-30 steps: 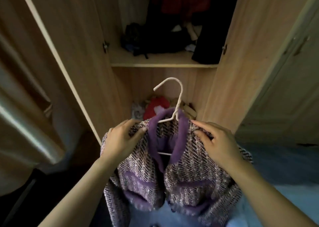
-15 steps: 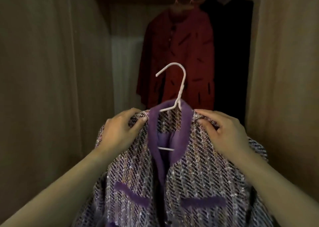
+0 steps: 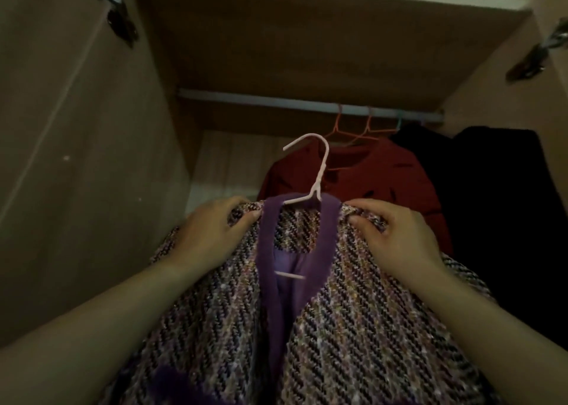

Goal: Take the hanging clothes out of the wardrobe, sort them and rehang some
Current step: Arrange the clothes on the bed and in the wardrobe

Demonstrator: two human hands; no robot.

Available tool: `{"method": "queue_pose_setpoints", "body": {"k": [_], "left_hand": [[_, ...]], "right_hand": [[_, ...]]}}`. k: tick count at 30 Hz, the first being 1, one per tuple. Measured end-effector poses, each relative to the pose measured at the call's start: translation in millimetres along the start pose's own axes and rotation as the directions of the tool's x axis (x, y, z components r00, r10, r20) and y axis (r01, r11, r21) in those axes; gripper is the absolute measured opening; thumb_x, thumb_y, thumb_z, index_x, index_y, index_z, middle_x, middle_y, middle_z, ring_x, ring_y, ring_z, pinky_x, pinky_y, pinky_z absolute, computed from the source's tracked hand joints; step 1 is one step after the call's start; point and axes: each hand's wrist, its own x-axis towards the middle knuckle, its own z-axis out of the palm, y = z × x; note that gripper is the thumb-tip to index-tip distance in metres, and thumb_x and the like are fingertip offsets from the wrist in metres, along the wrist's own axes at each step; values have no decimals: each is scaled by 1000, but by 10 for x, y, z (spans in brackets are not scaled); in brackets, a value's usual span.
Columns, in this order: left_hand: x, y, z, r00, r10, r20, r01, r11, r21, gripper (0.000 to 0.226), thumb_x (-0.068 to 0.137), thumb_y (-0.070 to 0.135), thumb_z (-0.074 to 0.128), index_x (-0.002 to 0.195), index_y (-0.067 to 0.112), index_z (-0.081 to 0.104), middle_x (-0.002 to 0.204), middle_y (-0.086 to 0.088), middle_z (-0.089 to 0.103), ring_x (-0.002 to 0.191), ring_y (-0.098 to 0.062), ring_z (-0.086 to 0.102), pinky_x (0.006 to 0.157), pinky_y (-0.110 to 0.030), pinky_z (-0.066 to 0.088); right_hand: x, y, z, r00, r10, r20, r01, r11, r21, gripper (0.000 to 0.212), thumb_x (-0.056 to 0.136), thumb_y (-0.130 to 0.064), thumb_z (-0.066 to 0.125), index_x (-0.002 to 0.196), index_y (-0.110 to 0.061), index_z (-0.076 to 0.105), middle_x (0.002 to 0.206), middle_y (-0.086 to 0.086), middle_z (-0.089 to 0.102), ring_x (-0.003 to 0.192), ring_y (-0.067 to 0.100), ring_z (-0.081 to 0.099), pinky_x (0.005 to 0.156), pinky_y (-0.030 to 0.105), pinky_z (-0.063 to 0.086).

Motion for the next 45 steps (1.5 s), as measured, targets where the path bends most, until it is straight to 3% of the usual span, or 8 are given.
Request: {"method": "queue_pose_setpoints", "body": {"k": [3, 7, 14, 23, 27, 33, 39, 45], "left_hand": [[429, -372, 223, 993, 39, -114, -33, 998, 59, 49, 83, 61, 35, 109, 28, 61, 106, -3, 60, 97, -24, 58, 80, -41, 49], [975, -691, 378, 973, 90, -212, -81, 995, 53, 54, 84, 56, 35, 121, 25, 59, 120, -8, 53, 110, -28, 51, 90, -39, 44], [1918, -1070, 526, 977, 136, -166, -153, 984, -94, 42, 94, 38, 48, 134, 26, 50, 138, -3, 43, 124, -19, 42, 89, -20, 28], [2165, -1420, 1121, 985, 174, -22, -174, 962, -209, 47, 93, 49, 38, 138, 34, 39, 145, 4, 34, 127, -13, 39, 93, -19, 32], [1912, -1522, 1351, 989, 146, 2, -140, 951, -277, 61, 83, 62, 29, 138, 36, 39, 146, 7, 35, 127, -11, 39, 103, -27, 34], [1378, -1477, 1517, 979, 172, -108, -197, 933, -301, 63, 85, 68, 29, 135, 32, 45, 141, 7, 42, 123, -10, 43, 98, -22, 32], [376, -1290, 1657, 969, 236, -66, -244, 902, -356, 59, 83, 65, 31, 130, 34, 48, 132, 12, 46, 119, -7, 43, 97, -23, 34], [-881, -868, 1872, 959, 252, 125, -181, 893, -413, 64, 85, 64, 27, 138, 31, 41, 142, 9, 36, 128, -9, 35, 100, -25, 27]], "right_hand": [[423, -4, 284, 999, -6, -47, 5, 1000, -30, 19, 87, -38, 62, 104, -40, 67, 101, -12, 70, 80, 14, 63, 67, 31, 51], [1063, -105, 571, 997, 11, -80, -23, 988, -151, 18, 89, -40, 59, 106, -42, 65, 102, -10, 69, 79, 13, 60, 59, 27, 44], [2284, -311, 807, 988, 101, -120, -134, 939, -315, 22, 92, -41, 52, 112, -41, 60, 82, -10, 62, 68, 9, 57, 51, 26, 43], [2944, -180, 1441, 976, 157, -149, -211, 851, -480, 25, 95, -21, 44, 108, -30, 63, 98, 3, 63, 86, 24, 61, 66, 34, 51], [2740, -103, 1626, 988, 33, -149, -118, 782, -612, 25, 96, -24, 40, 109, -26, 61, 91, 1, 57, 85, 22, 59, 65, 32, 46], [1764, 114, 1650, 989, -139, -41, 73, 726, -684, 43, 98, -44, 28, 134, -27, 44, 150, 7, 28, 139, 25, 22, 113, 42, 14], [75, 478, 1562, 990, -95, 109, 144, 702, -697, 58, 91, -53, 26, 133, -20, 50, 143, 10, 44, 132, 29, 39, 110, 42, 22], [-1355, 540, 1231, 964, 69, 259, 129, 727, -674, 58, 93, -51, 29, 141, -19, 39, 151, 5, 32, 139, 24, 26, 111, 38, 23]]}}
